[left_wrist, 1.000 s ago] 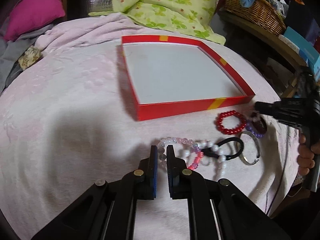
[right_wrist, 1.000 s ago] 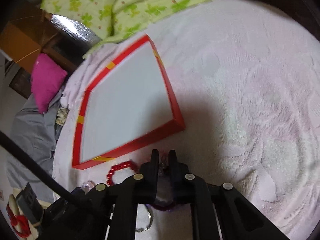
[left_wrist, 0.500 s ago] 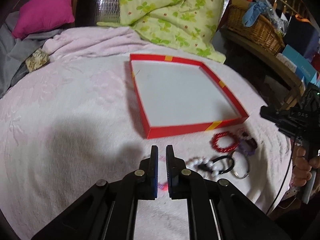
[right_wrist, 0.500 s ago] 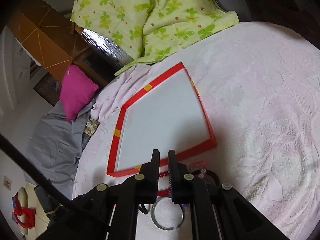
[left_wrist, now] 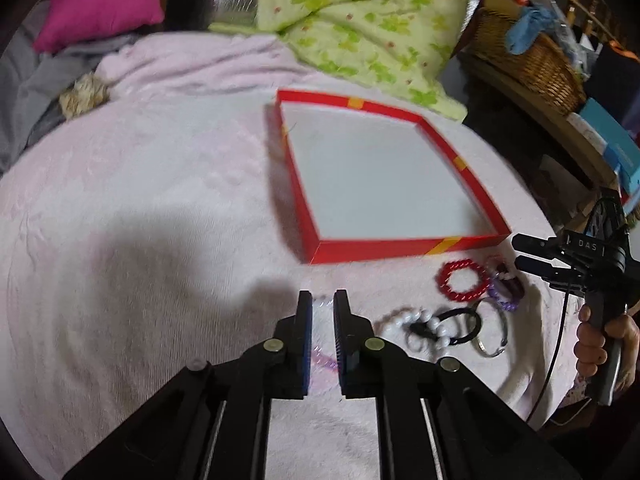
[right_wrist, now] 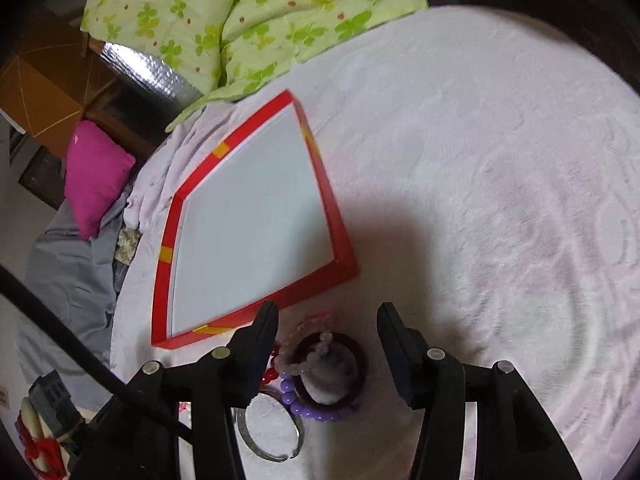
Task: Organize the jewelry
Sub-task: 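Carry both bracelets into the red box lid and open both tools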
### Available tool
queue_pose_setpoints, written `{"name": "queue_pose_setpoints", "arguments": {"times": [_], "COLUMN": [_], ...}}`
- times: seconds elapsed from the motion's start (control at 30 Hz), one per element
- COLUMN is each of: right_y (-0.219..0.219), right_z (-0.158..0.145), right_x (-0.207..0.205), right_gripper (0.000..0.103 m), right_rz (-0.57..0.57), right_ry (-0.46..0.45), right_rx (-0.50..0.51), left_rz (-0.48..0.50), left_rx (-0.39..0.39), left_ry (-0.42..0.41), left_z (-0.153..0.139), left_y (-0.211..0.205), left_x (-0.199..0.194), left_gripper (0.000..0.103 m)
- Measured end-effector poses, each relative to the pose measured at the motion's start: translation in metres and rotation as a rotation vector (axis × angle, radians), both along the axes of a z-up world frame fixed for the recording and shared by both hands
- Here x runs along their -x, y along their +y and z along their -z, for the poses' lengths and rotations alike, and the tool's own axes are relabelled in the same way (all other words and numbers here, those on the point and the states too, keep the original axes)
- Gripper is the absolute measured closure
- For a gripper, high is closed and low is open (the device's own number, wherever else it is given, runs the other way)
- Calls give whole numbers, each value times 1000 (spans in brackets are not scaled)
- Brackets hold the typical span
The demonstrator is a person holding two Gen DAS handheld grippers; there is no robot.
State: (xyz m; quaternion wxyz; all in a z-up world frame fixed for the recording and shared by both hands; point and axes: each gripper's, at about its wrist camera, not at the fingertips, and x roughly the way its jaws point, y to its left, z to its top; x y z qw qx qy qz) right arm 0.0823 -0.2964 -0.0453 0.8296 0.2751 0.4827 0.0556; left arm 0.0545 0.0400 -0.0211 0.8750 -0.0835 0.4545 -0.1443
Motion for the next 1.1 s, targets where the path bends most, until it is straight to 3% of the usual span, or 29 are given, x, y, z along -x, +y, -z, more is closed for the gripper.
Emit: {"name": "queue_pose_setpoints", "arguments": {"times": [0.03, 0.1, 0.2, 0.37, 0.53, 0.63, 0.8, 1.1], "right_y": [4, 12, 24, 28, 26, 29, 28, 31], "right_z": [4, 8, 16, 0, -24, -31, -34, -43], "right_x": [-3, -8, -14, 0, 21, 26, 27, 29], "right_gripper": [48, 56, 87, 94, 94, 94, 94, 94], "right_rz": [-16, -46, -82, -102, -99, -104, -98, -75], "right_ry": [9, 23, 43, -23, -106, -131, -140, -191], "right_rx": [-8, 19, 85, 149, 115, 113, 93, 46], "left_rz": [-2, -1, 11, 36, 74, 100, 67, 22], "left_rx": [7, 11, -1, -24, -49, -95, -97, -70], "left_ry": [17, 40, 62, 78, 53, 31, 24, -26], "left_z": [3, 7, 12, 18, 19, 21, 23, 10], "left_y": [2, 2, 2, 0, -9, -17, -9, -1], "left_x": [-1, 0, 3, 6, 9, 9, 1, -1], "left_gripper": [85, 67, 59, 58, 58, 65, 93, 95]}}
